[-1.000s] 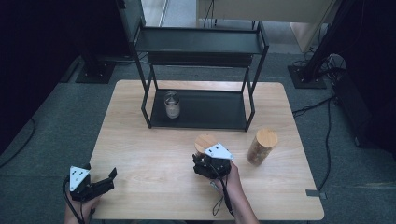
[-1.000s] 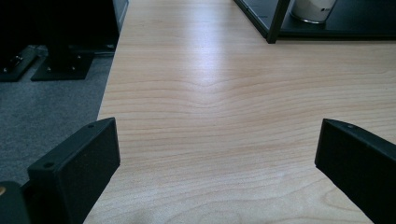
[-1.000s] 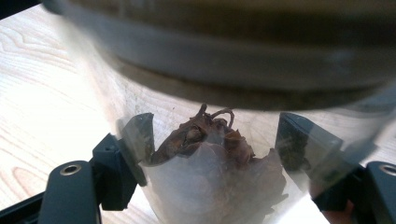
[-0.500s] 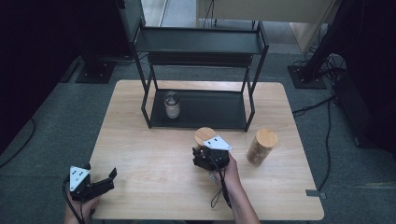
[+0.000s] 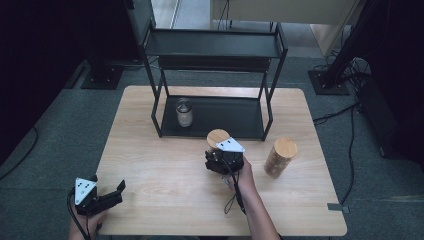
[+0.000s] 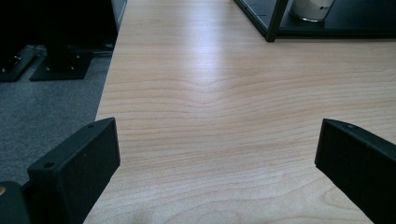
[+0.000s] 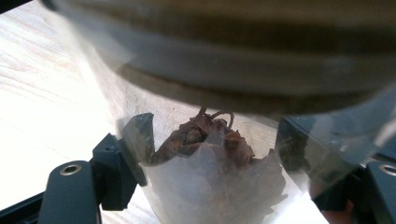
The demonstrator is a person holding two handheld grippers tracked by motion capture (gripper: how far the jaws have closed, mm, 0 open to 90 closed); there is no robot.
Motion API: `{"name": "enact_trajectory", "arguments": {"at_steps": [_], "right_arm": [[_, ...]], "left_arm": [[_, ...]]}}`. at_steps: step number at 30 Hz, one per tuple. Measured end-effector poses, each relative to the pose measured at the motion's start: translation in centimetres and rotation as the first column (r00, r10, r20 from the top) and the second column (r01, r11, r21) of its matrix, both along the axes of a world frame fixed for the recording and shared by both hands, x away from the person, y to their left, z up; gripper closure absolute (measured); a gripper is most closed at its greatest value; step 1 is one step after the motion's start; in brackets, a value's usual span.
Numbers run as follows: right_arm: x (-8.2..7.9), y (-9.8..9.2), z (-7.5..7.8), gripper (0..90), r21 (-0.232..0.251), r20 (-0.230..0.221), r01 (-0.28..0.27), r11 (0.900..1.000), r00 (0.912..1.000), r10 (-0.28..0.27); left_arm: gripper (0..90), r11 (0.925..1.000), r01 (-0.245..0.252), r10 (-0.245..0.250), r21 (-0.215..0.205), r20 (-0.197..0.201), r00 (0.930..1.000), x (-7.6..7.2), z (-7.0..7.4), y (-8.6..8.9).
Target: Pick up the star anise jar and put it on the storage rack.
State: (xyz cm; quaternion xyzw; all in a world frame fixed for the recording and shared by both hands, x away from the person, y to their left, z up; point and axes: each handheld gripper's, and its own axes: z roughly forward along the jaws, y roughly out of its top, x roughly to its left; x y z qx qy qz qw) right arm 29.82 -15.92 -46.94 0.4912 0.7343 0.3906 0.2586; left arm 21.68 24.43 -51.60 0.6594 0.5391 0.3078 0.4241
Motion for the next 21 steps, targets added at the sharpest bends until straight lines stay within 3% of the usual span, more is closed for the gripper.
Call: {"name": "enact_trajectory", "arguments": {"at_steps": [21], "right_arm": [[3.0, 1.0, 0.4, 25.4, -0.021, 0.006, 0.014, 1.000, 0.9999, -0.014]], "left_arm": [[0.2, 1.0000, 0.003, -0.003, 0.003, -0.004, 1.0000, 0.0, 0.0, 0.0]]}}
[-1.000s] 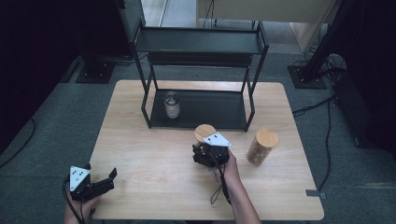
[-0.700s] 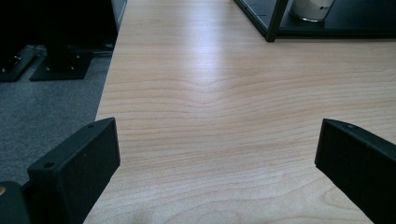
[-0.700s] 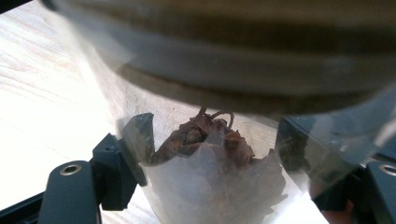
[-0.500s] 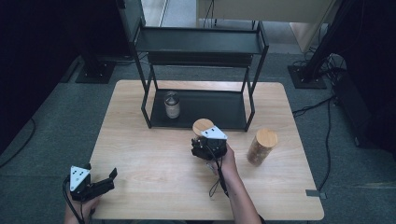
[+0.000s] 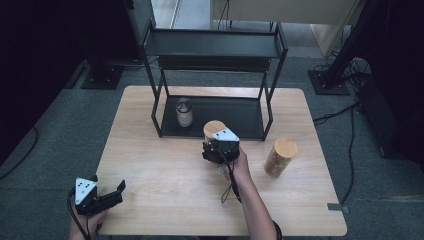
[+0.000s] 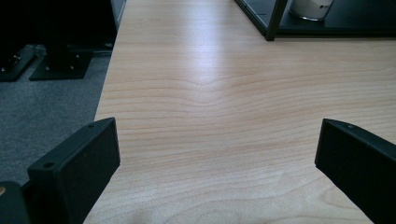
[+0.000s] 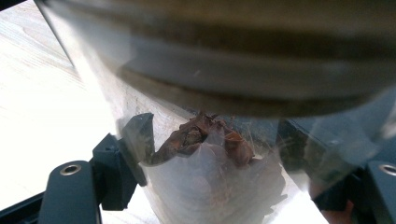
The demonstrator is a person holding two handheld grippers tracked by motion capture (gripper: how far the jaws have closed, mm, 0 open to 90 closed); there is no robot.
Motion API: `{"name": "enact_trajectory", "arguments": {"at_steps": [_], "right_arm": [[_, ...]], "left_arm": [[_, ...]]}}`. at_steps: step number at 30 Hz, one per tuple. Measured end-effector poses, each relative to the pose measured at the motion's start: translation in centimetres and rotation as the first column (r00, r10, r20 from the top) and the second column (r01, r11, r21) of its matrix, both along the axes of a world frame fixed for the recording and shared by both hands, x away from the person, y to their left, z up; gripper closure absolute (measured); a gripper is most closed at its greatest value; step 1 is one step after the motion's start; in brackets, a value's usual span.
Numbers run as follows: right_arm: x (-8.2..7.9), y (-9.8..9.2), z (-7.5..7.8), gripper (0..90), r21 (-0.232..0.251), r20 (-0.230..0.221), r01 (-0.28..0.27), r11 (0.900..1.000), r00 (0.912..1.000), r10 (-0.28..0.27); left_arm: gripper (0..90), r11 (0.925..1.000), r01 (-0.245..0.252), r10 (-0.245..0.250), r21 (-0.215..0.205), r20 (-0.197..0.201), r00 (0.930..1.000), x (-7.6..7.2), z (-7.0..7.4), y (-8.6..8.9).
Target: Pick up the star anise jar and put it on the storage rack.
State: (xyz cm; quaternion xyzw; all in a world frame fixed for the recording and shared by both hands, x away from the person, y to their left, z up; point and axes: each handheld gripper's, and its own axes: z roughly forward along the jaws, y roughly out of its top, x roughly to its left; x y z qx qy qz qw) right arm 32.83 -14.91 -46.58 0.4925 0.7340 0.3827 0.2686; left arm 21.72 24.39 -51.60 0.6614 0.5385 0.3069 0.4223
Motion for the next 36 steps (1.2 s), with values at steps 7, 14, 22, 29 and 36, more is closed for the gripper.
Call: {"name": "enact_trajectory", "arguments": {"at_steps": [7, 14, 22, 29, 36], "right_arm": [[0.8, 0.3, -0.1, 25.3, 0.001, -0.004, 0.005, 1.000, 1.0000, -0.005], [1.5, 0.4, -0.3, 25.4, 0.010, -0.005, 0.010, 1.000, 0.9999, -0.010], [2.4, 0.6, -0.2, 25.4, 0.003, -0.014, 0.017, 1.000, 0.9998, -0.017], [3.1, 0.5, -0.1, 25.4, 0.008, -0.023, 0.032, 0.999, 0.9992, -0.032], [3.7, 0.4, 0.4, 25.4, 0.009, -0.021, 0.036, 0.999, 0.9991, -0.036]], "left_arm": [[0.2, 1.0000, 0.000, 0.000, 0.001, 0.001, 1.0000, 0.0, 0.0, 0.0], [0.2, 1.0000, 0.000, 0.000, 0.001, 0.002, 1.0000, 0.0, 0.0, 0.0], [0.2, 1.0000, 0.001, -0.001, 0.004, 0.002, 1.0000, 0.0, 0.0, 0.0], [0.2, 1.0000, 0.000, 0.000, 0.005, 0.003, 1.0000, 0.0, 0.0, 0.0], [0.2, 1.0000, 0.000, 0.000, 0.005, 0.004, 1.0000, -0.1, 0.0, 0.0]]}}
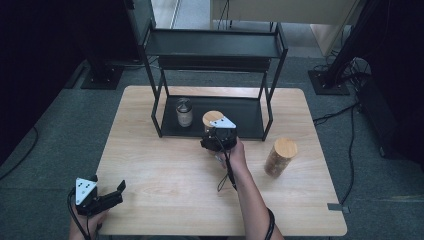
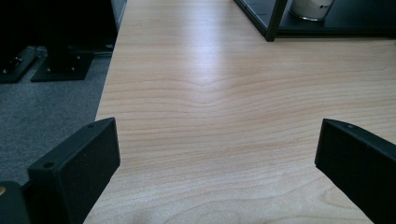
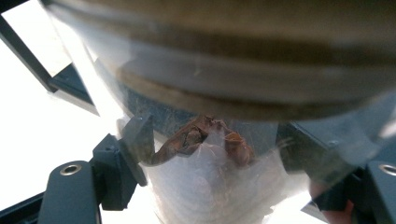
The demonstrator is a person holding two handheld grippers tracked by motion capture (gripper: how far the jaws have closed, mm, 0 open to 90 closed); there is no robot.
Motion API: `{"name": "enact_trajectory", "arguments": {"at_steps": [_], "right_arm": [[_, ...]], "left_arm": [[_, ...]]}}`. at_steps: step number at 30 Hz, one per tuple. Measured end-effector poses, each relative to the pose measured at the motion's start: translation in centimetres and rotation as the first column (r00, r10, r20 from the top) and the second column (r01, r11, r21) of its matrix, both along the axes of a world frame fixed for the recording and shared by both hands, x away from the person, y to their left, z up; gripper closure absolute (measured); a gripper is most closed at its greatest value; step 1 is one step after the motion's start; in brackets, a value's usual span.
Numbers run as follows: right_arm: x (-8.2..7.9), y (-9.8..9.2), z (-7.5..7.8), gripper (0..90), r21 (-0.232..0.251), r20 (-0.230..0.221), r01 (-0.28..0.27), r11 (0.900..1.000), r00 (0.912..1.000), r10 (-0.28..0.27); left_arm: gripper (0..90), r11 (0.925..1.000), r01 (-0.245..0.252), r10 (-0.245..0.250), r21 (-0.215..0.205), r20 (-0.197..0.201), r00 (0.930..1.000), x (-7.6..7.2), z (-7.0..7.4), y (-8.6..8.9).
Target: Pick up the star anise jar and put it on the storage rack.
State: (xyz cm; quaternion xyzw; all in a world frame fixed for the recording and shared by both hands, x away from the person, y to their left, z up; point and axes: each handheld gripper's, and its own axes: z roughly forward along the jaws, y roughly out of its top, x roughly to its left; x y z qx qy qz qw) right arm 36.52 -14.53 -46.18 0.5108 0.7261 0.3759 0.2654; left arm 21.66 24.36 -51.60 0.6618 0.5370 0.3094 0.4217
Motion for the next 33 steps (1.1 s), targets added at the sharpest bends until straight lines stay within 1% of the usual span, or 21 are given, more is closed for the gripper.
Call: {"name": "enact_trajectory", "arguments": {"at_steps": [3, 10, 14, 25, 33], "right_arm": [[0.4, -0.1, 0.3, 25.4, 0.006, -0.001, 0.009, 1.000, 1.0000, -0.009], [0.9, 0.0, 1.0, 25.4, 0.007, 0.004, 0.011, 1.000, 0.9999, -0.011], [1.3, 0.2, 1.3, 25.4, -0.007, 0.008, 0.006, 1.000, 1.0000, -0.006], [3.3, 0.5, 1.8, 25.4, -0.008, 0.009, 0.019, 1.000, 0.9998, -0.019], [4.9, 0.7, 1.5, 25.4, -0.016, 0.002, 0.031, 0.999, 0.9995, -0.031]], "left_arm": [[0.2, 1.0000, -0.002, 0.002, -0.003, 0.001, 1.0000, 0.0, 0.0, 0.0], [0.2, 1.0000, -0.002, 0.002, -0.003, 0.001, 1.0000, 0.0, 0.0, 0.0], [0.2, 1.0000, -0.002, 0.002, -0.004, 0.003, 1.0000, 0.0, 0.0, 0.0], [0.2, 0.9999, -0.008, 0.008, -0.009, 0.005, 1.0000, 0.0, 0.0, 0.0], [0.2, 0.9998, -0.016, 0.016, -0.014, 0.010, 0.9998, -0.1, 0.0, 0.1]]}}
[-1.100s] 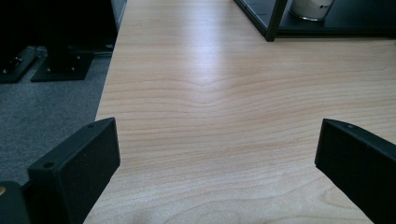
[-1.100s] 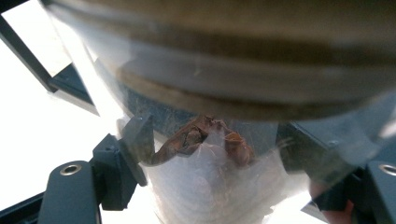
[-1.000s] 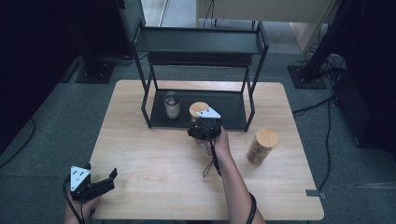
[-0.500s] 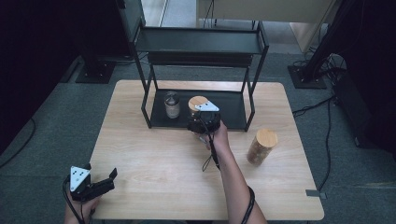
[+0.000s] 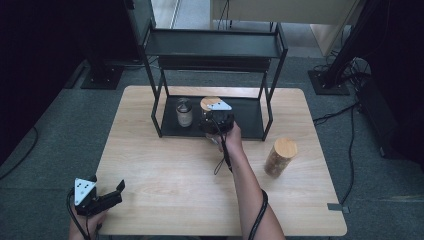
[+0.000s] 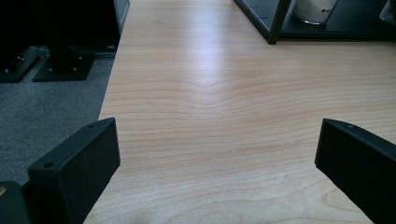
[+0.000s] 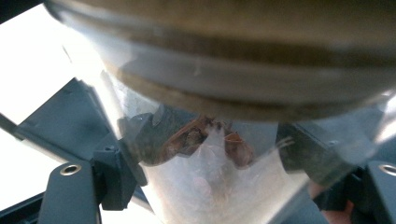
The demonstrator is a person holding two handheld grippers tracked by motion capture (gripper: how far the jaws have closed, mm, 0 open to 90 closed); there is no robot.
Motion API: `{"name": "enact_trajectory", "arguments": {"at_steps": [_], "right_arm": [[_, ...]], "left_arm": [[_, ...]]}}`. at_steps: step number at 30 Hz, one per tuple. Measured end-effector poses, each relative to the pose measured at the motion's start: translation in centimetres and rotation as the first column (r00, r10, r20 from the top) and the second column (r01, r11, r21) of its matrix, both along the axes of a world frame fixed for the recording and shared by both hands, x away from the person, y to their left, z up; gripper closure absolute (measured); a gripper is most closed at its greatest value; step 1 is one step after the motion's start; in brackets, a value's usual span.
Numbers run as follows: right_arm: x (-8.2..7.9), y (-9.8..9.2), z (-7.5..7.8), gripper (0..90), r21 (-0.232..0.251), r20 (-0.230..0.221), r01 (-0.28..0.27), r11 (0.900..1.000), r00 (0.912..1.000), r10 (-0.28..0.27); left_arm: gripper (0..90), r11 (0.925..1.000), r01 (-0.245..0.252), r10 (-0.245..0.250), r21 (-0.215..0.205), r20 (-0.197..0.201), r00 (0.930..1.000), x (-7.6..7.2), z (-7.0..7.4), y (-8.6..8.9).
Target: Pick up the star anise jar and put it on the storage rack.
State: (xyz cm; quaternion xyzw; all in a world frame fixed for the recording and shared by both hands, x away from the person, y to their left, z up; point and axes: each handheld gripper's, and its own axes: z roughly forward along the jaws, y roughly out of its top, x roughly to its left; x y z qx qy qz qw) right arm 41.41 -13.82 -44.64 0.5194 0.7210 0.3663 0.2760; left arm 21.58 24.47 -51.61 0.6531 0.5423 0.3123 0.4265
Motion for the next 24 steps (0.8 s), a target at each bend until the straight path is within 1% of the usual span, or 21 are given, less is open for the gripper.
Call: {"name": "enact_trajectory", "arguments": {"at_steps": [4, 10, 14, 17, 24], "right_arm": [[0.8, -0.1, -0.4, 25.4, 0.008, -0.007, 0.013, 1.000, 0.9999, -0.013], [2.0, 0.1, -1.0, 25.3, 0.002, -0.021, 0.022, 1.000, 0.9996, -0.021], [2.5, 0.3, -1.1, 25.4, -0.004, -0.018, 0.023, 1.000, 0.9996, -0.023], [2.8, 0.5, -1.3, 25.4, -0.010, -0.001, 0.030, 0.999, 0.9995, -0.030], [3.0, 0.8, -1.6, 25.4, 0.005, 0.008, 0.048, 0.999, 0.9988, -0.048]], "left_arm": [[0.2, 1.0000, 0.001, -0.001, 0.001, -0.006, 1.0000, 0.0, 0.0, 0.0], [0.2, 1.0000, 0.008, -0.008, 0.005, -0.010, 0.9999, 0.1, 0.0, 0.0], [0.2, 0.9999, 0.010, -0.010, 0.006, -0.009, 0.9999, 0.1, 0.0, 0.0], [0.2, 1.0000, 0.008, -0.008, 0.004, -0.010, 0.9999, 0.1, 0.0, 0.0], [0.2, 1.0000, 0.007, -0.007, 0.005, -0.012, 0.9999, 0.1, 0.0, 0.0]]}}
